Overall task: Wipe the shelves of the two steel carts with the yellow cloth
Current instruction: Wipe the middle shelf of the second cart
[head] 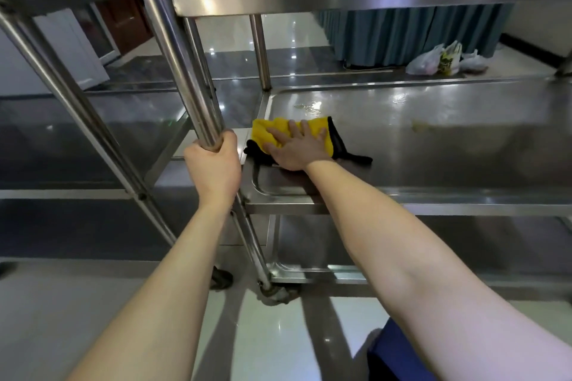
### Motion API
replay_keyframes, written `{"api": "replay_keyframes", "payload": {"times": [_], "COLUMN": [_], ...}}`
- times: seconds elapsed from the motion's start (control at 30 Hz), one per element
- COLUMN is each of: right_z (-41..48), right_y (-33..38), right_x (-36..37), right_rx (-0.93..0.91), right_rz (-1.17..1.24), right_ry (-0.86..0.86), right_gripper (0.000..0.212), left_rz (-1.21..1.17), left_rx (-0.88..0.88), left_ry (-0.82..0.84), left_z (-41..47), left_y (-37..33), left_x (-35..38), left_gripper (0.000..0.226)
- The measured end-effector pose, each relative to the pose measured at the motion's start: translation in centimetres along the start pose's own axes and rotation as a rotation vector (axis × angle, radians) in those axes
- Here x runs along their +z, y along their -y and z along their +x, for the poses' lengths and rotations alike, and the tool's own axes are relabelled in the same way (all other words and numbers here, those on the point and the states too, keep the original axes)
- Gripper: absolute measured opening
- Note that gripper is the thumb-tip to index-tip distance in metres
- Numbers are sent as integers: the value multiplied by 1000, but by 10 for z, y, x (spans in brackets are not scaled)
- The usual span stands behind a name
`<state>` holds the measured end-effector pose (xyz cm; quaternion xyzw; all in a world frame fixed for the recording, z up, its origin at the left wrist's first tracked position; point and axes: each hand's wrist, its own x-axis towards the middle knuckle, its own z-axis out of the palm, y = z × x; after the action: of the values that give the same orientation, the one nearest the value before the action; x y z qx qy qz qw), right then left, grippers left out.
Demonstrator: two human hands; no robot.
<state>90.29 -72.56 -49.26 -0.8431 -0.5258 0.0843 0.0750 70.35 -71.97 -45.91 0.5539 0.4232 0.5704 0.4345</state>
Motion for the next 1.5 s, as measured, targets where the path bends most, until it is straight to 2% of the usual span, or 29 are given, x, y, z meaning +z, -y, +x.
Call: {"api": "replay_keyframes", "payload": {"times": [0.13,0.23,0.37,0.5,0.6,0.7,0.93,1.03,1.17,1.27,1.37,1.5], "right_z": [-35,-67,-112,-137,-127,-95,-52,-73,-103,-125,-146,-167], "right_y": [-56,-128,-238,-293,-280,-228,-38,-3,-15,-52,-119,-226], "right_x": [-15,-30,-50,-60,-59,-53,-15,4,0,-10,-21,-41], "right_rx": [27,131,320,444,481,440,95,17,-58,-48,27,213], "right_rz": [-14,-11,0,9,4,-8,-73,-79,-26,7,19,27], "right_ry": [29,34,0,-10,-12,-11,27,50,102,107,59,21], "right_gripper": [71,69,70,72,76,80,80,75,64,61,61,61], "left_rz": [19,49,59,2,0,-13,37,39,61,54,4,-17], "left_rx": [-41,-46,-42,-12,2,9,14,-1,-36,-65,-56,-39], "left_ry": [-3,13,-17,3,8,10,3,-8,5,12,1,7], "left_z": [5,6,3,-8,-11,-11,-2,0,-3,-8,-10,-9], "left_y": [0,-1,-6,-9,-12,-9,-5,-9,-17,-22,-24,-23], "left_x": [-4,-6,-5,-1,1,1,-4,-6,-9,-9,-8,-6], "left_gripper": [34,23,24,21,23,26,22,27,25,22,22,22]}}
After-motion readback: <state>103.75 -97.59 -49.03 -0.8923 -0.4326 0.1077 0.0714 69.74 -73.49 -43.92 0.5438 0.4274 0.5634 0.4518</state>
